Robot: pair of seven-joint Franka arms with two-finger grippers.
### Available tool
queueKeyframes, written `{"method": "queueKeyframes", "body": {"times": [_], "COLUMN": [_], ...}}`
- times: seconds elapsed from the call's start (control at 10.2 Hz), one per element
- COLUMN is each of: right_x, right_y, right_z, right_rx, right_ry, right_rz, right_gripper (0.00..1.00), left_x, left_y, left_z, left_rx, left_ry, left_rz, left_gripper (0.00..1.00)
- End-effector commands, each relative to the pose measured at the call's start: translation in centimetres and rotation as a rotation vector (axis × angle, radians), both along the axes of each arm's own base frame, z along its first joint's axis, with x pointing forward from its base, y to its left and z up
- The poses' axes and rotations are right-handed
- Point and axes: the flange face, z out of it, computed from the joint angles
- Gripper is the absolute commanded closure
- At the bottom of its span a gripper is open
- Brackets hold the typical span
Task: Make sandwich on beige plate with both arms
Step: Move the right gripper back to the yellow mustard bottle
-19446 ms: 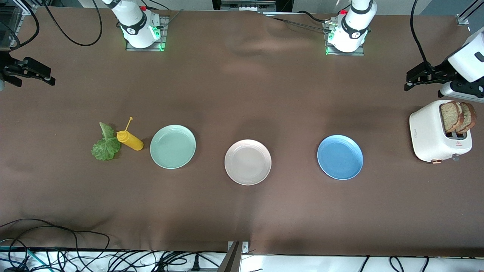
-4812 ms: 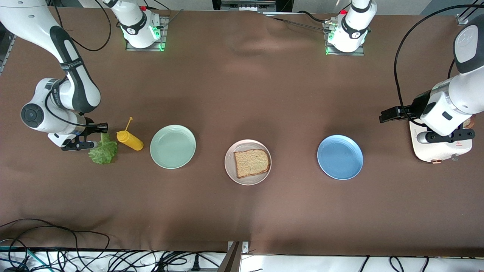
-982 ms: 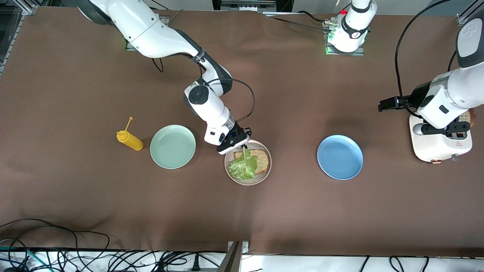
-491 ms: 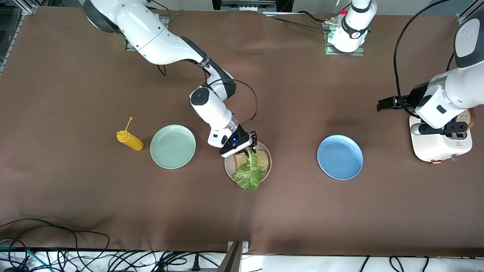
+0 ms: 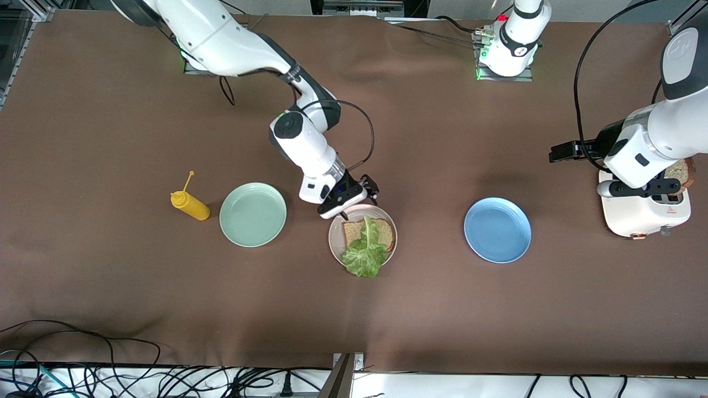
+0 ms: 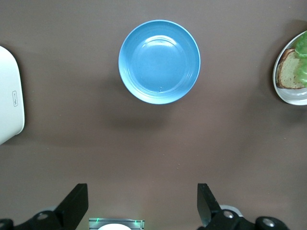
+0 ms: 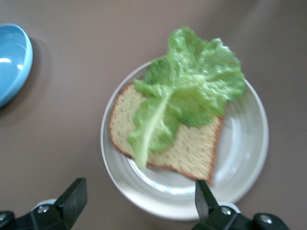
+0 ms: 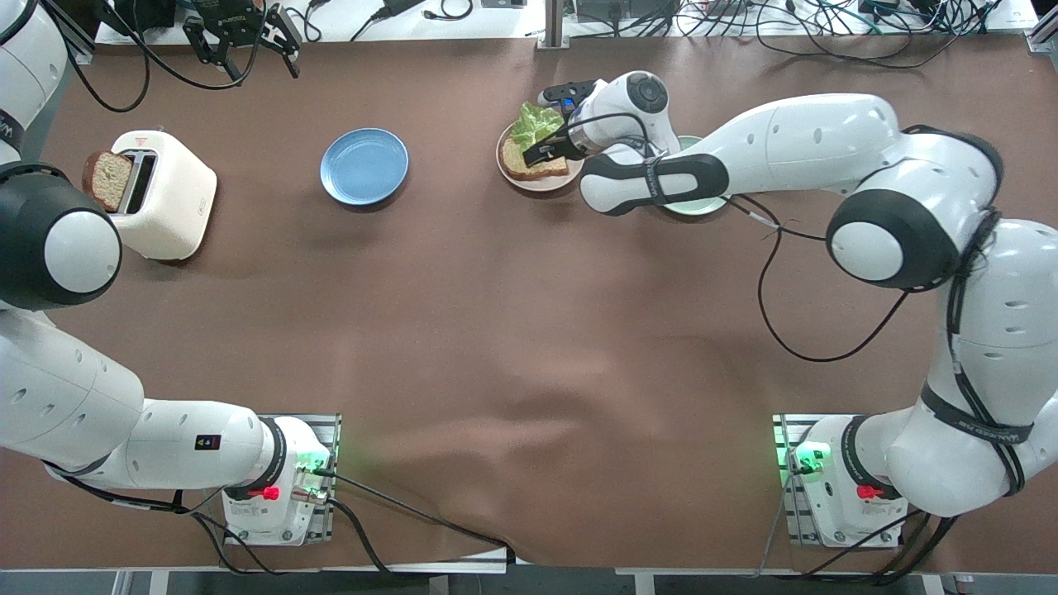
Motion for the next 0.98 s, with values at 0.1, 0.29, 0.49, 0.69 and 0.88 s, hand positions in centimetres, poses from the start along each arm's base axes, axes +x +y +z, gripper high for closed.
{"method": "queueKeyframes", "body": {"times": [0.1, 0.29, 0.49, 0.69, 0.88], "right_x": [-1.2, -1.7, -0.3, 1.1, 2.1], "right_y": [-6.6, -10.6, -16.9, -24.1, -31.4], "right_z": [6.3, 10.1, 13.3, 14.5, 15.0], "right_rx": [-0.254, -0.357, -0.41, -0.426, -0.443], "right_ry": [0.212, 0.313, 0.309, 0.293, 0.326], "right_rz": [-0.003, -0.008, 0.045, 0.096, 0.142], "right_gripper": [0.0, 0.0, 0.0, 0.0, 0.0], "left_x": [-0.1, -0.1, -0.1, -0.1, 0.0], "left_y": [0.1, 0.1, 0.1, 0.1, 0.3], "left_z": [-0.1, -0.1, -0.1, -0.1, -0.1], "left_rx": [0.008, 0.008, 0.008, 0.006, 0.006], "left_ry": [0.002, 0.002, 0.002, 0.002, 0.0], "left_rz": [-0.023, -0.023, -0.023, -0.024, -0.021], "left_gripper": [0.0, 0.0, 0.0, 0.0, 0.0]}}
